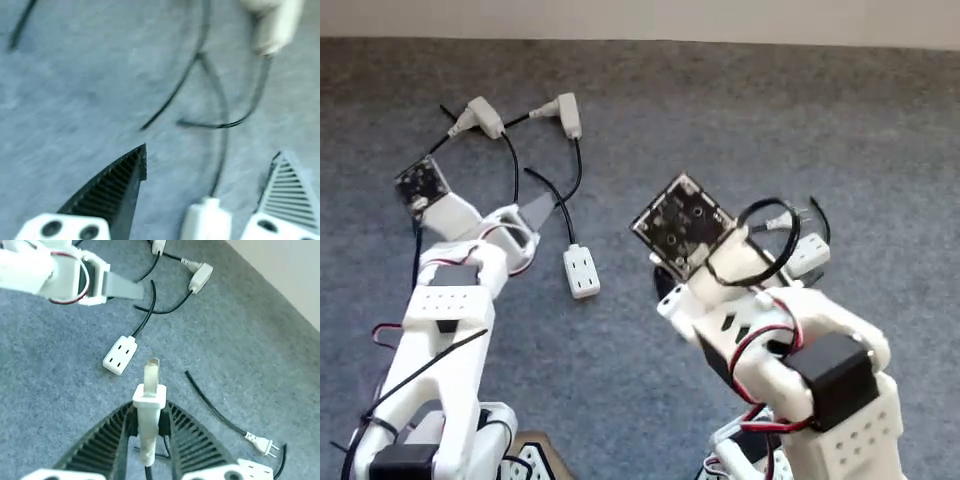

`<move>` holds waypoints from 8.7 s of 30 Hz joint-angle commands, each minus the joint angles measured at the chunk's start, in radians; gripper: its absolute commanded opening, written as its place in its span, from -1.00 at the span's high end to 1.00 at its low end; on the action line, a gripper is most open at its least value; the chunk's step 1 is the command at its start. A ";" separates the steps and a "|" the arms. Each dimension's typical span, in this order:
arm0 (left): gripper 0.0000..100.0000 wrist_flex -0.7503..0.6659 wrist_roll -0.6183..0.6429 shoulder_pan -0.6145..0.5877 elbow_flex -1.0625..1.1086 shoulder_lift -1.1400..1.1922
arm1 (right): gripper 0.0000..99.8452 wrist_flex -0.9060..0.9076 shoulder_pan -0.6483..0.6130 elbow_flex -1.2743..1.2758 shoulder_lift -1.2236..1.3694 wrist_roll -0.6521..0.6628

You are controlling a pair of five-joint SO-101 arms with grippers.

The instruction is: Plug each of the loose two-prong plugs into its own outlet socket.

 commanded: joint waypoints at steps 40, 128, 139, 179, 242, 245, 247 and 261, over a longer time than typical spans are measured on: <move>0.26 -0.405 -0.198 0.524 0.321 -0.584 | 0.99 -0.420 0.173 0.473 -0.102 -0.124; 0.26 -0.557 -0.077 0.455 0.292 -0.323 | 0.99 -0.464 0.173 0.266 0.182 -0.129; 0.26 -0.557 -0.103 0.607 0.340 -0.323 | 0.99 -0.467 0.174 0.246 0.182 -0.190; 0.26 -0.557 -0.137 0.526 0.334 -0.321 | 0.99 -0.220 0.180 0.088 0.193 -0.210; 0.86 0.735 0.034 0.280 -0.819 0.799 | 0.99 -0.486 0.245 0.400 0.397 -0.315; 0.98 0.744 0.031 0.282 -0.846 0.823 | 0.99 -0.486 0.245 0.400 0.397 -0.316; 0.96 0.743 0.038 0.282 -0.862 0.835 | 0.99 -0.486 0.245 0.400 0.397 -0.316; 0.98 0.787 0.539 0.176 -0.997 0.846 | 0.99 -0.535 0.240 0.407 0.406 -0.316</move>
